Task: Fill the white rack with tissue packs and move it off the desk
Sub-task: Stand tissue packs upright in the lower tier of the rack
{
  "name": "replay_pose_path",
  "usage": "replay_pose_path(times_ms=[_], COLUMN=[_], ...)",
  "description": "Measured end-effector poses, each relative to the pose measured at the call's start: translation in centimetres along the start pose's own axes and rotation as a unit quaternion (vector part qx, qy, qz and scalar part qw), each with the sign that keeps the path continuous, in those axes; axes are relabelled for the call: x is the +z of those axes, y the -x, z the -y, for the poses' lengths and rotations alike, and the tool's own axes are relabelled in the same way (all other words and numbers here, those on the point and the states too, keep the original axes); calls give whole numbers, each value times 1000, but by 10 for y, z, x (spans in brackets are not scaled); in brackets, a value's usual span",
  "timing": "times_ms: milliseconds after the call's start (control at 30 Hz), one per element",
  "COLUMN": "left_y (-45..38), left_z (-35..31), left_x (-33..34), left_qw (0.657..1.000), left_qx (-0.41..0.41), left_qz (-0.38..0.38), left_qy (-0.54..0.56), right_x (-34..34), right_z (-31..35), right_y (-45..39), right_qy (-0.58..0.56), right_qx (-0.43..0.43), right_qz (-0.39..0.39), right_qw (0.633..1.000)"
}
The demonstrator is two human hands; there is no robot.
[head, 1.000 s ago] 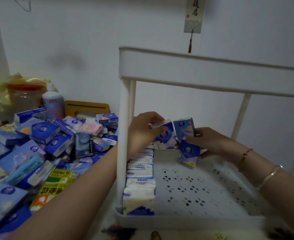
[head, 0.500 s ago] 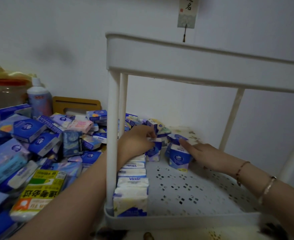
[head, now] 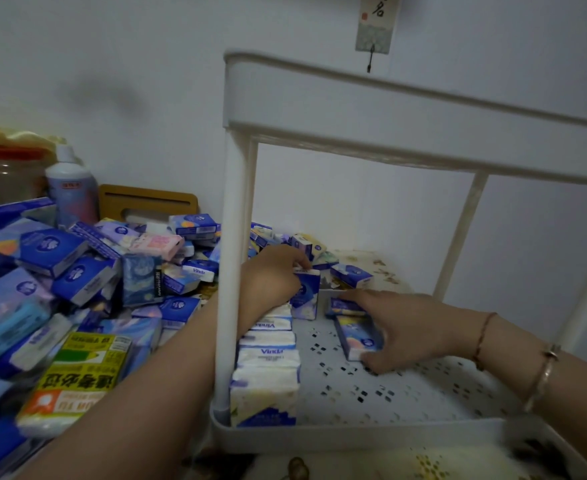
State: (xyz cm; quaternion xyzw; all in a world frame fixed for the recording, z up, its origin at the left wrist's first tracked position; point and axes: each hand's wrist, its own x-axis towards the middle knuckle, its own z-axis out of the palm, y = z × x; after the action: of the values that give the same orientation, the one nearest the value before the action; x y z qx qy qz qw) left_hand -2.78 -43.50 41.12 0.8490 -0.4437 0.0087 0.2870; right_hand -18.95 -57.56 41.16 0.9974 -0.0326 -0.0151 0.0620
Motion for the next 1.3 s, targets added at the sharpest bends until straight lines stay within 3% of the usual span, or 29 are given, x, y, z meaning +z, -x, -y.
replay_pose_path(times_ms=[100,200,367,467,700,967,1167,1300], left_y=[0,3,11,14,14,18,23,22], left_z=[2,3,4,6,9,5,8,7], left_x=[1,2,-2,-4,-8,-9,-9,-5], left_qw=[1000,999,988,991,997,997,994,990], left_qx=[-1,16,67,72,52,75,94,124], left_qz=[-4,-32,-94,-73,-34,-15,-49,-70], left_qy=[9,38,99,87,37,19,25,11], right_x=[-3,-1,5,10,3,-1,15,12], right_z=[3,8,2,-1,-5,3,28,36], right_y=[-2,-2,-13,-23,-31,-27,-58,-65], right_qy=[27,33,-98,-206,-303,-530,-528,-418], right_qx=[-1,6,47,76,118,123,195,201], right_qz=[38,8,-72,-74,-79,-63,-52,-13], right_qw=[999,999,991,973,942,837,825,886])
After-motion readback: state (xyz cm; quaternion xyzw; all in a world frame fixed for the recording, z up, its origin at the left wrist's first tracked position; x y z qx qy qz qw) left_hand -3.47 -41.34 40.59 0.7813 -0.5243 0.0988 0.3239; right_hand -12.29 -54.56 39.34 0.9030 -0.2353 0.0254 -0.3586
